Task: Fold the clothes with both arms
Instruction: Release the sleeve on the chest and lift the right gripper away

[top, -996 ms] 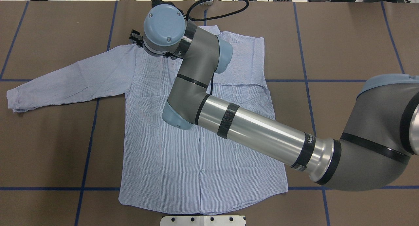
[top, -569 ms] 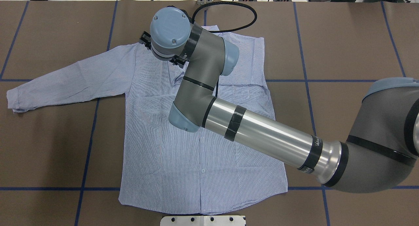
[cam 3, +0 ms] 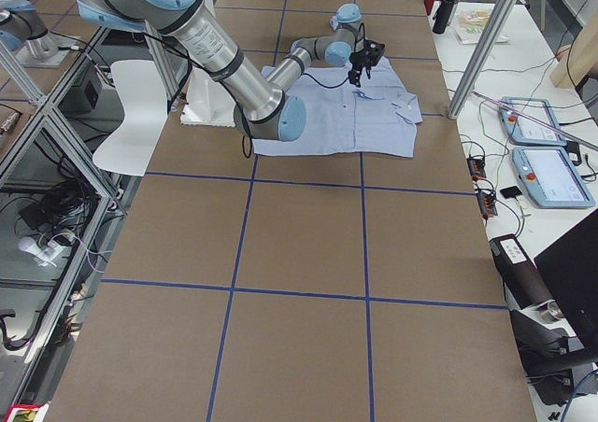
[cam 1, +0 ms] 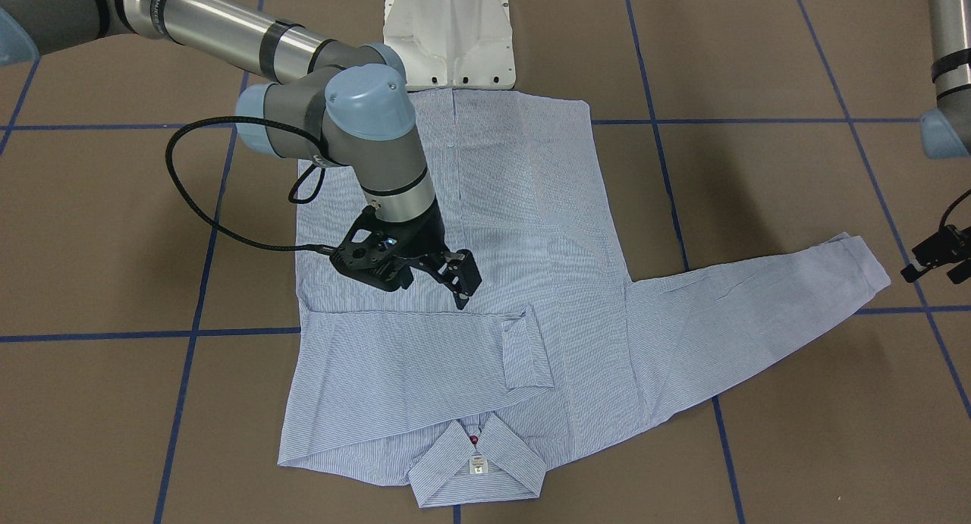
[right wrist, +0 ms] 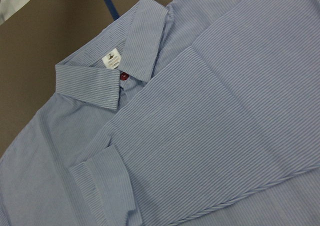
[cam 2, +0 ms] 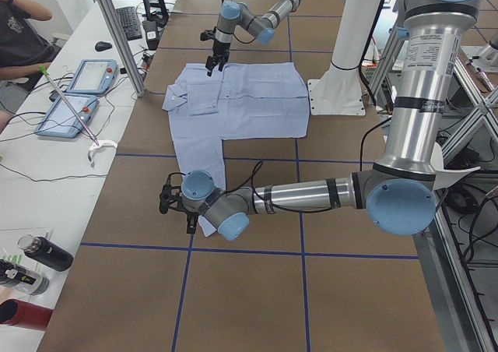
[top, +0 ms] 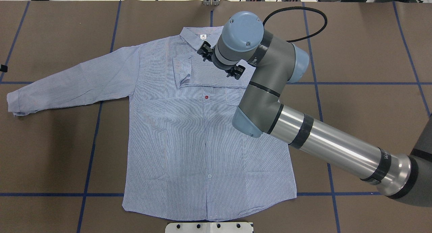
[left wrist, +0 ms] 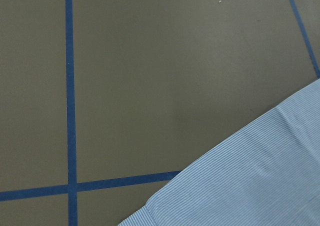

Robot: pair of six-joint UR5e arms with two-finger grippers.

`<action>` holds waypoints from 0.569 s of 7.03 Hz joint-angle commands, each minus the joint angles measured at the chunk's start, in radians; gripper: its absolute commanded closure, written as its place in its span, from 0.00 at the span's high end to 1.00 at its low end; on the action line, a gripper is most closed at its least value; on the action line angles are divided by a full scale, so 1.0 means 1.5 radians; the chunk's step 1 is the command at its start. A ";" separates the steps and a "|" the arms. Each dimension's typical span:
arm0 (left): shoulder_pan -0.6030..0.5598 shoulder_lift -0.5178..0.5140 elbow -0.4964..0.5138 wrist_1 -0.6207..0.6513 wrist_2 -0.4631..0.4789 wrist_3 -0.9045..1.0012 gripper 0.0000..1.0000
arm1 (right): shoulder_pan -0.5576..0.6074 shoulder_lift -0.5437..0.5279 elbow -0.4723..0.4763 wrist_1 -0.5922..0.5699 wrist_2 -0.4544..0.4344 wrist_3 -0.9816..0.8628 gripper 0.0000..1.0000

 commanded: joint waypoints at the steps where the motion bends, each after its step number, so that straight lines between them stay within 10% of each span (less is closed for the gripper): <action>1: 0.015 0.017 0.026 -0.077 -0.003 -0.031 0.95 | 0.029 -0.043 0.051 -0.011 0.029 -0.001 1.00; 4: 0.055 0.019 0.056 -0.078 -0.004 -0.098 0.88 | 0.054 -0.074 0.094 -0.014 0.047 -0.002 1.00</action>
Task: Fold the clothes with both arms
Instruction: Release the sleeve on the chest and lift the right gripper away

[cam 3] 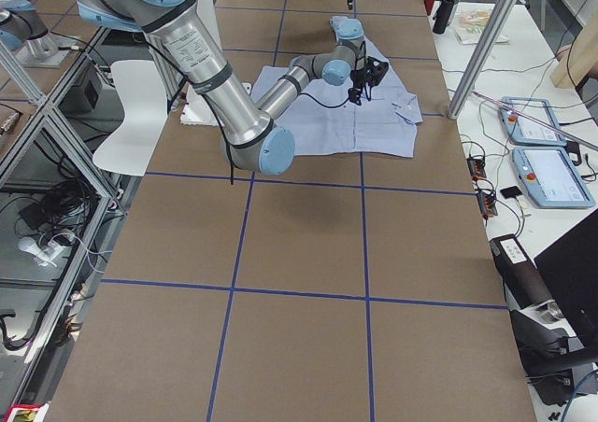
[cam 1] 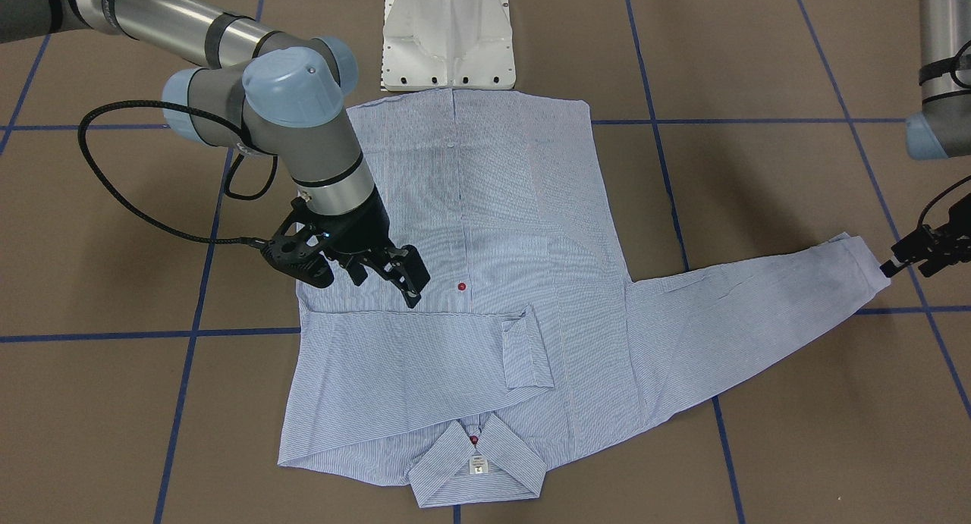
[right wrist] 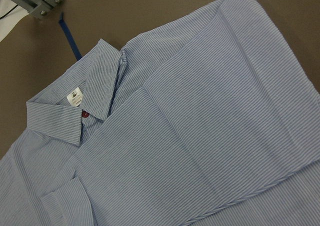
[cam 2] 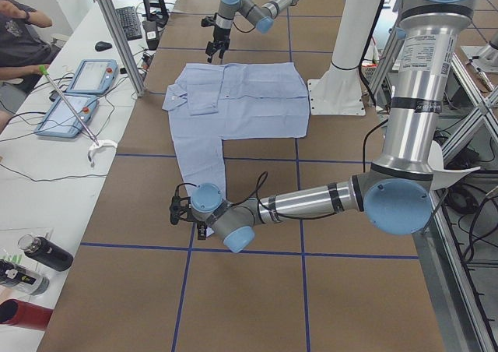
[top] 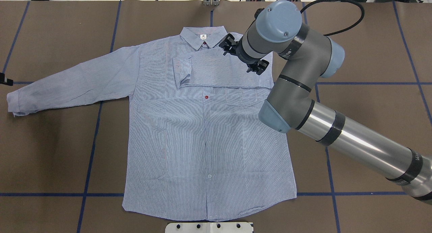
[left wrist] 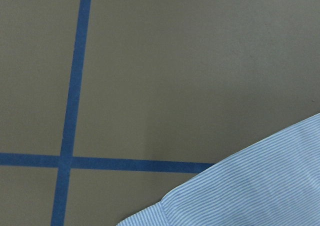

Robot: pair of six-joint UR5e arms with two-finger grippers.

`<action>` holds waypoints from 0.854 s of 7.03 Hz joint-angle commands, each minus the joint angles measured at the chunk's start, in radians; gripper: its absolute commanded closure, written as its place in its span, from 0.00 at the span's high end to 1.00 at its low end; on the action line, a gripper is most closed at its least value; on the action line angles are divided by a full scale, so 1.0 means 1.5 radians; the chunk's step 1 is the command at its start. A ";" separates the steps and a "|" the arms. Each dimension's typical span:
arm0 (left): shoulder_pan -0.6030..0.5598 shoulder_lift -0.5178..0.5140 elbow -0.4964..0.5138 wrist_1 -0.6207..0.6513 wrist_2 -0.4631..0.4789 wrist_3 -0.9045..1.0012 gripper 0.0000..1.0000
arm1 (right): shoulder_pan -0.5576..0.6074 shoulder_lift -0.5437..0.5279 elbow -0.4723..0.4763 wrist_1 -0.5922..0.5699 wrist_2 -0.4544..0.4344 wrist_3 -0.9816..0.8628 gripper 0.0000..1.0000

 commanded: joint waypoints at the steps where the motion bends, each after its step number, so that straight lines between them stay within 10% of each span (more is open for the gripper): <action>1: 0.025 0.002 0.010 -0.002 -0.011 -0.054 0.88 | 0.021 -0.033 0.046 -0.002 0.029 0.000 1.00; 4: 0.041 0.022 0.010 -0.034 -0.032 -0.090 0.74 | 0.020 -0.048 0.064 -0.002 0.027 0.000 1.00; 6: 0.043 0.023 0.010 -0.036 -0.031 -0.107 0.46 | 0.020 -0.048 0.065 -0.002 0.028 0.001 1.00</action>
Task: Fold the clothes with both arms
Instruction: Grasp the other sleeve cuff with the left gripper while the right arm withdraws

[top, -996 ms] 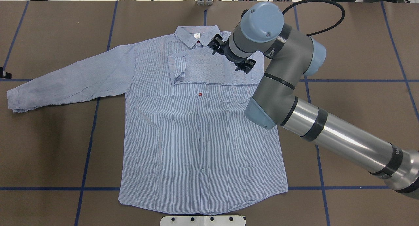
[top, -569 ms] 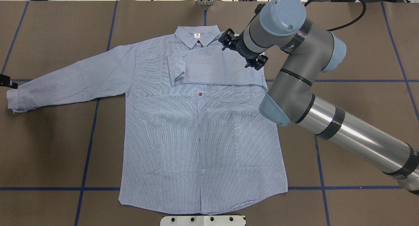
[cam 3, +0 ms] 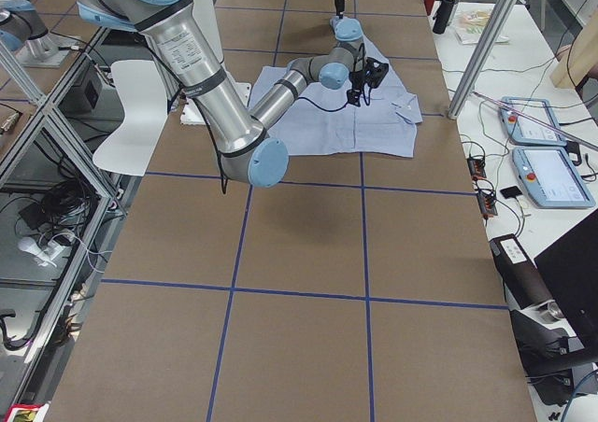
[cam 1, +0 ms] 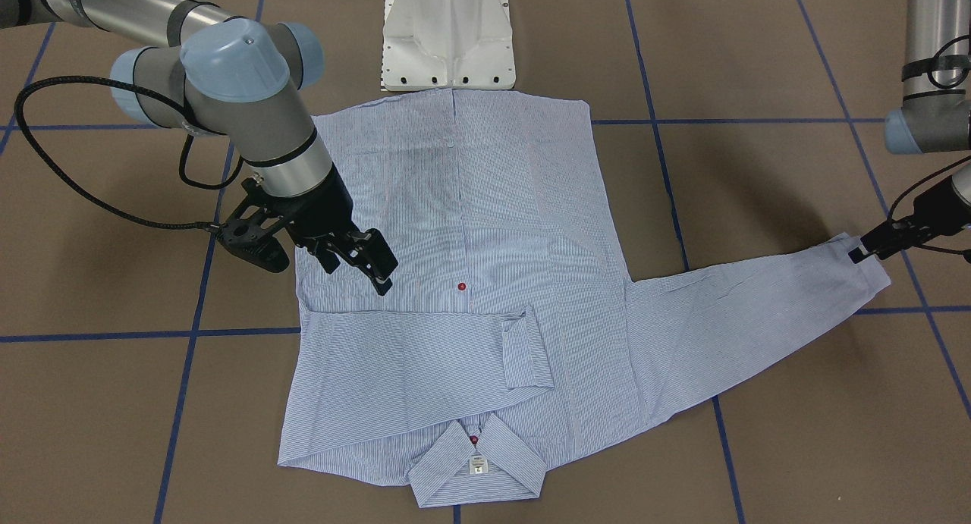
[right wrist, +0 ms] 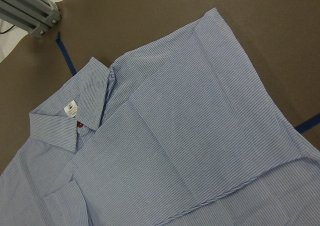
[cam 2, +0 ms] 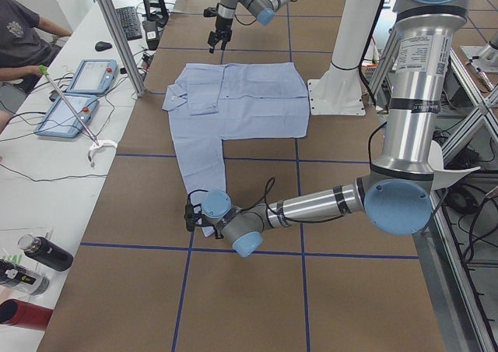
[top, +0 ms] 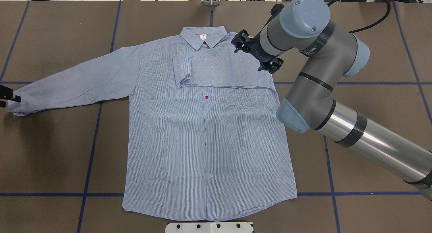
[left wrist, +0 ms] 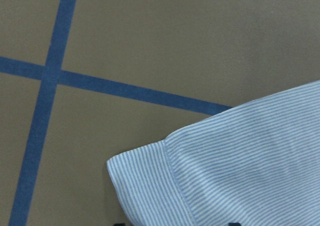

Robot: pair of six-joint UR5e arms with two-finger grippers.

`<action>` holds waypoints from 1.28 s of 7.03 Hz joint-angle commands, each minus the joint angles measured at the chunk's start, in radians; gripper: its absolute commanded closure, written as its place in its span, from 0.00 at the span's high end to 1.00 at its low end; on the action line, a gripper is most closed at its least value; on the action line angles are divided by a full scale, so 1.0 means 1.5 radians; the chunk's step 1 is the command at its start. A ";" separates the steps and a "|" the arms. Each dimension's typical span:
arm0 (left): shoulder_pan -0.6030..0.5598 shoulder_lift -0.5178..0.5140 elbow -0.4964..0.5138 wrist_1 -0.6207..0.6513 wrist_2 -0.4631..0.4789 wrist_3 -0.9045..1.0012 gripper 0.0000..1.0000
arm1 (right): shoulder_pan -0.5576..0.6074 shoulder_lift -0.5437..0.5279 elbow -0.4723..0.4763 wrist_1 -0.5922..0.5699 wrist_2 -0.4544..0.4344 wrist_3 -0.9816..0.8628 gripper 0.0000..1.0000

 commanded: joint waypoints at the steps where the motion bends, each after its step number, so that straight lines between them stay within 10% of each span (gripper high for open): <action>1: 0.002 0.003 0.000 -0.004 0.003 -0.014 0.38 | 0.001 0.000 0.001 0.000 0.000 0.000 1.00; 2: 0.002 0.004 -0.001 -0.004 0.004 -0.011 0.04 | 0.003 -0.001 0.002 0.000 0.001 -0.001 1.00; 6: 0.006 -0.009 -0.157 0.006 0.010 -0.082 0.00 | 0.045 -0.009 0.045 -0.076 0.020 -0.006 1.00; 9: 0.068 -0.204 -0.187 0.009 0.048 -0.303 0.00 | 0.149 -0.123 0.074 -0.088 0.090 -0.233 1.00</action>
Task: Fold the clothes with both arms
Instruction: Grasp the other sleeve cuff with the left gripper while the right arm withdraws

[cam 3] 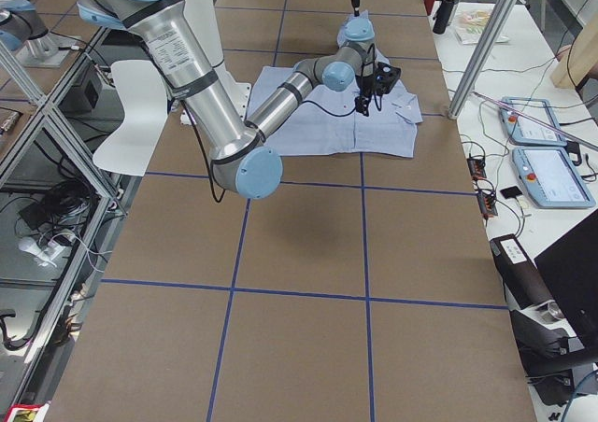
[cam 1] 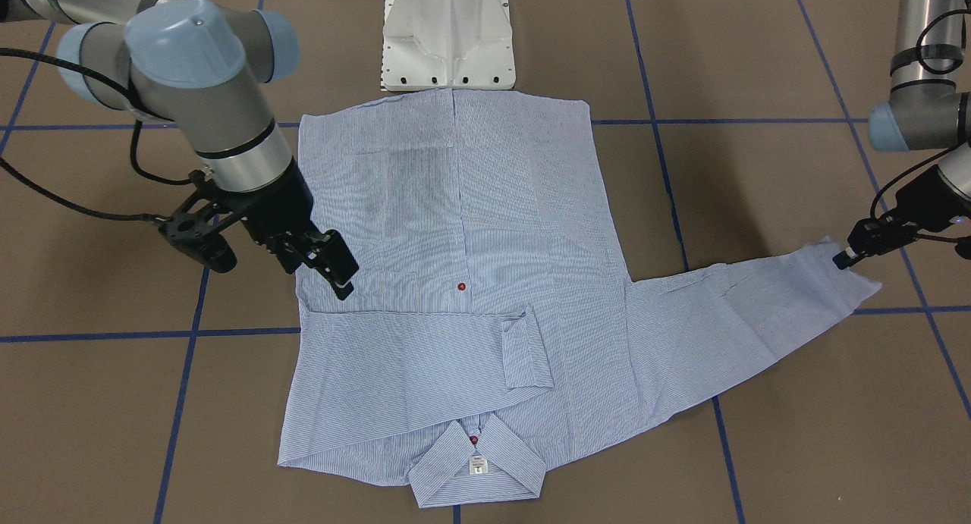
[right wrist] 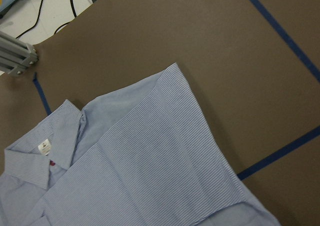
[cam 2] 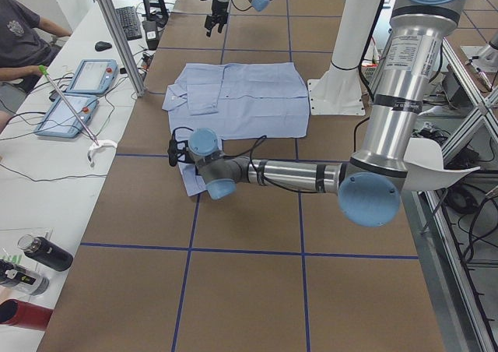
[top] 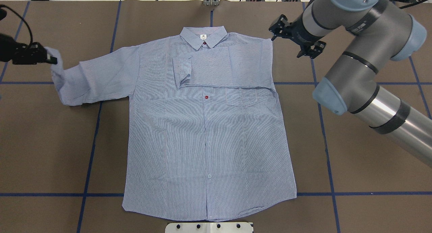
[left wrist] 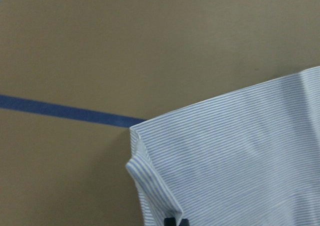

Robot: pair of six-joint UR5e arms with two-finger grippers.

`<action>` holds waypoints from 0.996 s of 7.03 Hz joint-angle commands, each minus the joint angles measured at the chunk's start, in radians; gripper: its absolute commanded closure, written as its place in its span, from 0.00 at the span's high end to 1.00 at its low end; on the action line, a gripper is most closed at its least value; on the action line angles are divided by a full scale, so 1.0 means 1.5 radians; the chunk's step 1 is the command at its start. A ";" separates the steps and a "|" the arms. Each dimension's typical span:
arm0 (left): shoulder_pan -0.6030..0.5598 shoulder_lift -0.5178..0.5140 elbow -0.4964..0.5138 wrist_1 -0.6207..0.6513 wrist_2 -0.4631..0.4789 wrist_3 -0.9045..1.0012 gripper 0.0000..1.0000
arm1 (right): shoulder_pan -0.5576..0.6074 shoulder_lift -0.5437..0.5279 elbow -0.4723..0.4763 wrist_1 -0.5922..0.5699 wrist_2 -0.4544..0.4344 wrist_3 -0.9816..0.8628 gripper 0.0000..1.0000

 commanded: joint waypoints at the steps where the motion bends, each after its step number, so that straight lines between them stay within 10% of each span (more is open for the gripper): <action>1: 0.111 -0.135 -0.014 0.003 0.099 -0.201 0.00 | 0.074 -0.075 0.006 -0.002 0.054 -0.151 1.00; 3: 0.262 -0.294 -0.010 0.161 0.284 -0.256 0.00 | 0.115 -0.119 0.002 -0.001 0.072 -0.259 1.00; 7: 0.353 -0.460 0.105 0.175 0.401 -0.352 0.00 | 0.118 -0.131 0.002 0.002 0.072 -0.272 1.00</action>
